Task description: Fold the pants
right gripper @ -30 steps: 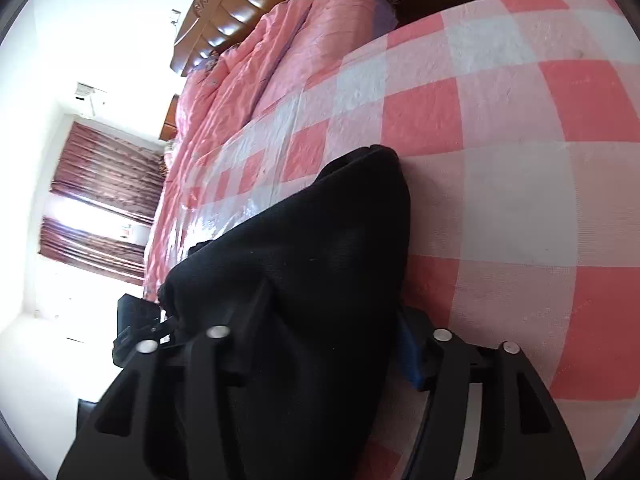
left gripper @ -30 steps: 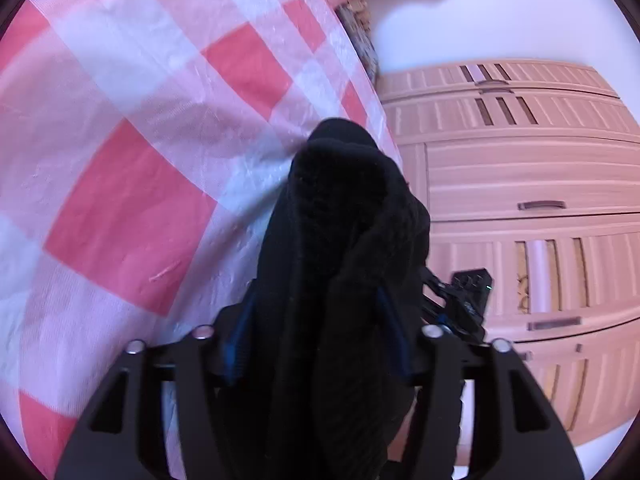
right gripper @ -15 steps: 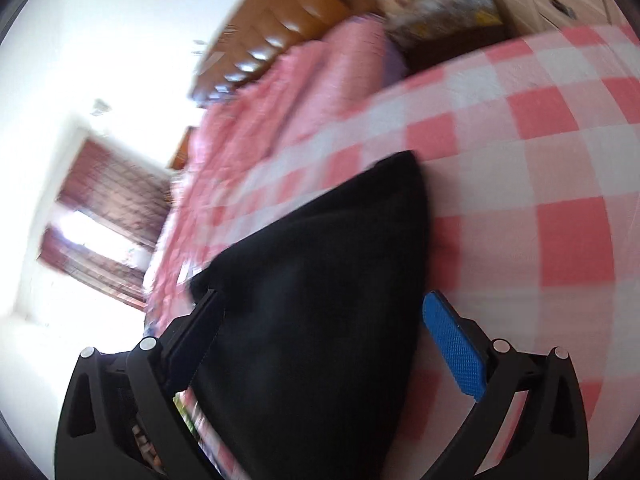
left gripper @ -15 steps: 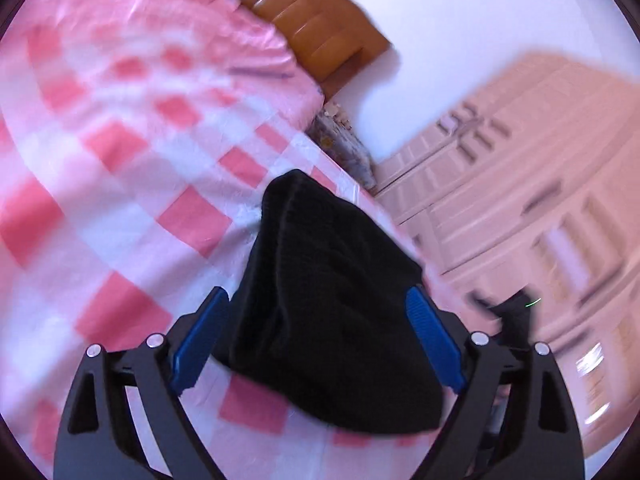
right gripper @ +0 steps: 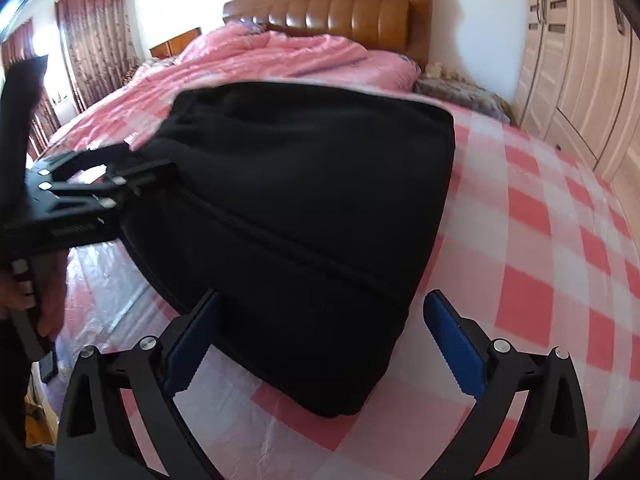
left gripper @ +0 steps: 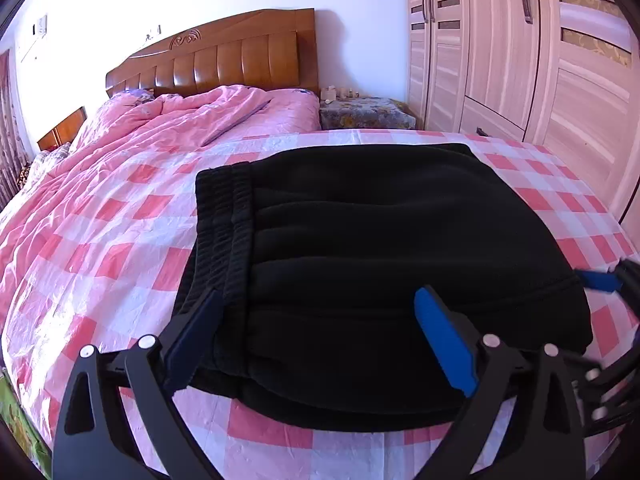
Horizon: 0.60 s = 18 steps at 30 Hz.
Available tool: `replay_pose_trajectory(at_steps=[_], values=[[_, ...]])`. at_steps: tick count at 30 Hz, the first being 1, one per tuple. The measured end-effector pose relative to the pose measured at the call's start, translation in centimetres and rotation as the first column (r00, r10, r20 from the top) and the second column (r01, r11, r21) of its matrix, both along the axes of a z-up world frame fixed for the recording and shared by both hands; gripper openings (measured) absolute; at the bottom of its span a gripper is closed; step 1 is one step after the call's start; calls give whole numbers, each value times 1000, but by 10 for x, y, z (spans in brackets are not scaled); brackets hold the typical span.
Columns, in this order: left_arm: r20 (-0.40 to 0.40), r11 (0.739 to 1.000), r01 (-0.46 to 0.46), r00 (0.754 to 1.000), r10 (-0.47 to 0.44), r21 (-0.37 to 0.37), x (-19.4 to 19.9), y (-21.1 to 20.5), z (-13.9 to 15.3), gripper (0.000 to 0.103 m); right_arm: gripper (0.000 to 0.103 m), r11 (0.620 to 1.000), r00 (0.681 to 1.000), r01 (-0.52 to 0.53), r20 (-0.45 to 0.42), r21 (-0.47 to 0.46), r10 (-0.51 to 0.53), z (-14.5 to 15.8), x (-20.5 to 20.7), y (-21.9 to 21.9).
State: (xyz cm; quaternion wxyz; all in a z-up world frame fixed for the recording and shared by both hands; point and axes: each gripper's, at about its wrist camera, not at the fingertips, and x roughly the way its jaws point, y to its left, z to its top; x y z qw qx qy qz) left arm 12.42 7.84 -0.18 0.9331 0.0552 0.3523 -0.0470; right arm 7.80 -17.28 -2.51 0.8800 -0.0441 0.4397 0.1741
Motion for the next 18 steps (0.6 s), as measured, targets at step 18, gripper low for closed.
replay_pose_trajectory(at_steps=[18], values=[[27, 1000, -14, 1000, 13, 20, -5, 0, -5, 102, 99, 974, 992, 19, -126, 226, 10, 32, 162, 5]])
